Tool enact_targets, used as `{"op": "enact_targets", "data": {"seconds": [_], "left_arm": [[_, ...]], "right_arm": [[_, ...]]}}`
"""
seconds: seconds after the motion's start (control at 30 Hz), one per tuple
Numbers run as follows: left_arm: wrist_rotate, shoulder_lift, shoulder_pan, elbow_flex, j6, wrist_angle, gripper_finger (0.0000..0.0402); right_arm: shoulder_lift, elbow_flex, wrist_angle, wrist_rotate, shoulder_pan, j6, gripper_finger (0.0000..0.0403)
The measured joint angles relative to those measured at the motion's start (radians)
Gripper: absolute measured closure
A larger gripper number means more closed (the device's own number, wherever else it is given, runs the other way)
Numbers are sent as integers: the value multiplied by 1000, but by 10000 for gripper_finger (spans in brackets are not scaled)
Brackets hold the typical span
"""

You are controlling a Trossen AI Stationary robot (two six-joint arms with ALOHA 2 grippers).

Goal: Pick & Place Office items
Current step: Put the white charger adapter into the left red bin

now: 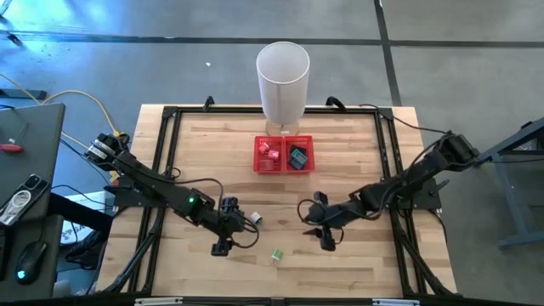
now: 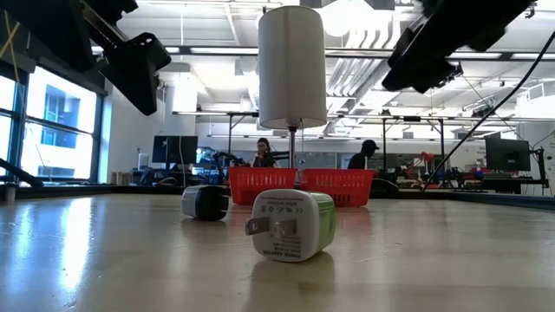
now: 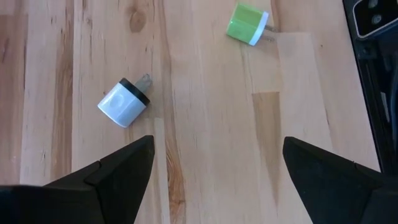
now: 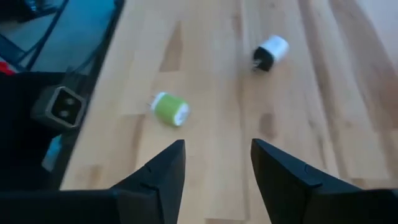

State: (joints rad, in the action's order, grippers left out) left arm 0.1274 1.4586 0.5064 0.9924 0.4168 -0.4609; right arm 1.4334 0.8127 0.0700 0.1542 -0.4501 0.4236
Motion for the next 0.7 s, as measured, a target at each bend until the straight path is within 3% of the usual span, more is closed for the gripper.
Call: {"op": "enact_targets", "data": {"seconds": [0.3, 0.7], "left_arm": [[9, 0, 0, 0, -5, 1, 56], [44, 26, -20, -59, -210, -3, 56]], "right_arm": [[23, 0, -14, 37, -42, 2, 230], [148, 0, -106, -11, -47, 2, 230]]}}
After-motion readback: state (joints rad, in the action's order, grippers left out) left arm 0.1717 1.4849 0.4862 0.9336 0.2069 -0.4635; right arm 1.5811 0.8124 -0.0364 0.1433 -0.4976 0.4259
